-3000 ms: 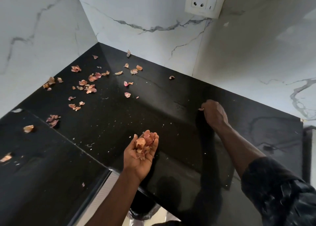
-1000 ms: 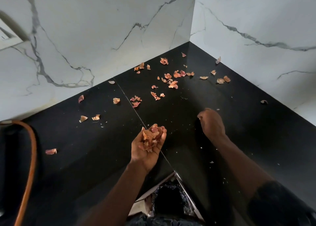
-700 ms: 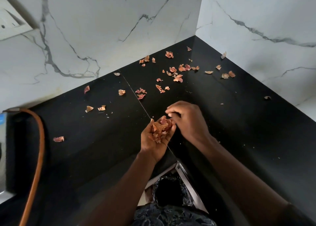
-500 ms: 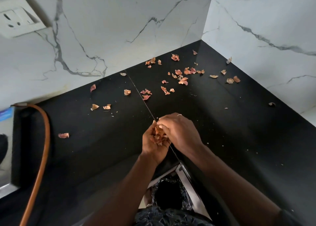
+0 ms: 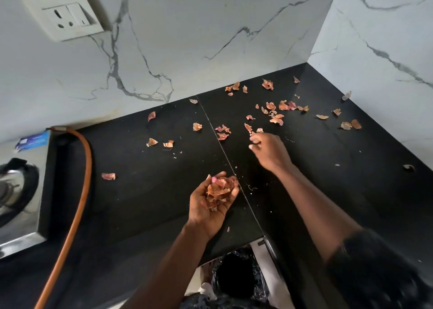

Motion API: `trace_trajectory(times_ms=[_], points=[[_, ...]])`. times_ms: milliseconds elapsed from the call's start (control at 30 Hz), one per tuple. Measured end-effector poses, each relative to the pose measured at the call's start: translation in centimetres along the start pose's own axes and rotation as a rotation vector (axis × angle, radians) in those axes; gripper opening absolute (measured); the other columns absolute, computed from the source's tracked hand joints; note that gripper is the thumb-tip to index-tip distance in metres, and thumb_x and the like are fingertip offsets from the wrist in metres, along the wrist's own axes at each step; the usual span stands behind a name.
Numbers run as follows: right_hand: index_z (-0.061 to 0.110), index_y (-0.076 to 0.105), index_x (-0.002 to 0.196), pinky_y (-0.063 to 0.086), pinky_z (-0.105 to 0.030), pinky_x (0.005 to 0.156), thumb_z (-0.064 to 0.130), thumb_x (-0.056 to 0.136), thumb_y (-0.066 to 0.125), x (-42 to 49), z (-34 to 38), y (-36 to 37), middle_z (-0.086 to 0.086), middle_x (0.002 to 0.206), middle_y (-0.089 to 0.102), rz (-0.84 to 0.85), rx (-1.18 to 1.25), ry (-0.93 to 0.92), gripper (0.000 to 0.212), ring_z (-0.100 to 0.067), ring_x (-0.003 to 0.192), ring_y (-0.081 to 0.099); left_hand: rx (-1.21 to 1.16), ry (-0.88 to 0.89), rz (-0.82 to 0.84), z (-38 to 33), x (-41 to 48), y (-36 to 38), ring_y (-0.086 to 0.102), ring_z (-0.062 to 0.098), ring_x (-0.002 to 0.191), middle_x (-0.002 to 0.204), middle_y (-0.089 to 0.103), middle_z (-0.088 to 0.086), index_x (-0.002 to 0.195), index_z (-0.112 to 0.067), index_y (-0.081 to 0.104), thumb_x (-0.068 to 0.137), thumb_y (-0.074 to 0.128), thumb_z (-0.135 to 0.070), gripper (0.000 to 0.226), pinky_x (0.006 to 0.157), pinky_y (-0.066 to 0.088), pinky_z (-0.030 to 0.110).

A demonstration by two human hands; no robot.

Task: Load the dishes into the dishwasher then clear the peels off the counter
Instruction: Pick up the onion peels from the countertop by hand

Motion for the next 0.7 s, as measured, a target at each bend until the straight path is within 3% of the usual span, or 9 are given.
trace_trajectory(times_ms=[200, 300, 467, 633, 700], points=[[0.016, 0.042, 0.149, 0.05, -0.043, 0.101, 0.0, 0.092, 0.06, 6.7, -1.5, 2.3, -0.01, 0.149, 0.042, 0.139, -0.382, -0.03, 0.062, -0.03, 0.129, 0.048, 0.005, -0.002, -0.008, -1.0, -0.7, -1.7, 0.069, 0.035, 0.102, 0.121, 0.065, 0.027, 0.108, 0.0, 0.07, 0.101, 0.052, -0.031, 0.037, 0.078, 0.062, 0.04], [0.019, 0.042, 0.149, 0.05, -0.044, 0.1, 0.0, 0.093, 0.06, 7.8, -1.7, 3.5, -0.006, 0.154, 0.036, 0.135, -0.445, -0.081, 0.062, -0.032, 0.133, 0.044, -0.002, 0.0, -0.013, -1.8, -0.9, -2.4, 0.069, 0.036, 0.1, 0.122, 0.064, 0.029, 0.112, 0.001, 0.068, 0.101, 0.052, -0.031, 0.038, 0.079, 0.062, 0.04], [0.01, 0.067, 0.12, 0.056, -0.035, 0.085, 0.001, 0.09, 0.066, 7.7, -1.4, 4.7, -0.008, 0.121, 0.06, 0.024, -0.492, -0.158, 0.031, -0.024, 0.108, 0.058, -0.013, 0.028, -0.017, -3.2, -0.7, -3.2, 0.07, 0.036, 0.098, 0.12, 0.064, 0.028, 0.114, 0.001, 0.066, 0.102, 0.05, -0.031, 0.038, 0.078, 0.062, 0.04], [0.011, 0.073, 0.099, 0.049, -0.027, 0.068, 0.001, 0.088, 0.069, 6.3, -1.3, 4.7, -0.005, 0.095, 0.064, 0.004, -0.465, -0.143, 0.015, -0.02, 0.086, 0.064, -0.028, 0.029, -0.002, -3.4, -0.3, -3.3, 0.069, 0.036, 0.099, 0.121, 0.063, 0.028, 0.111, 0.001, 0.067, 0.102, 0.05, -0.032, 0.038, 0.078, 0.062, 0.039], [0.013, 0.073, 0.099, 0.051, -0.026, 0.069, 0.004, 0.088, 0.07, 5.5, -1.1, 4.9, -0.002, 0.092, 0.066, -0.007, -0.417, -0.111, 0.014, -0.017, 0.082, 0.065, -0.028, 0.033, 0.006, -3.4, -0.1, -3.2, 0.069, 0.035, 0.1, 0.121, 0.063, 0.028, 0.111, 0.001, 0.067, 0.102, 0.05, -0.032, 0.038, 0.079, 0.062, 0.039]])
Point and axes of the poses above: each hand's wrist, its own x-axis towards the middle knuckle, its own y-axis out of the palm, z = x × y, the point moved 2 cm from there along x, towards the middle knuckle
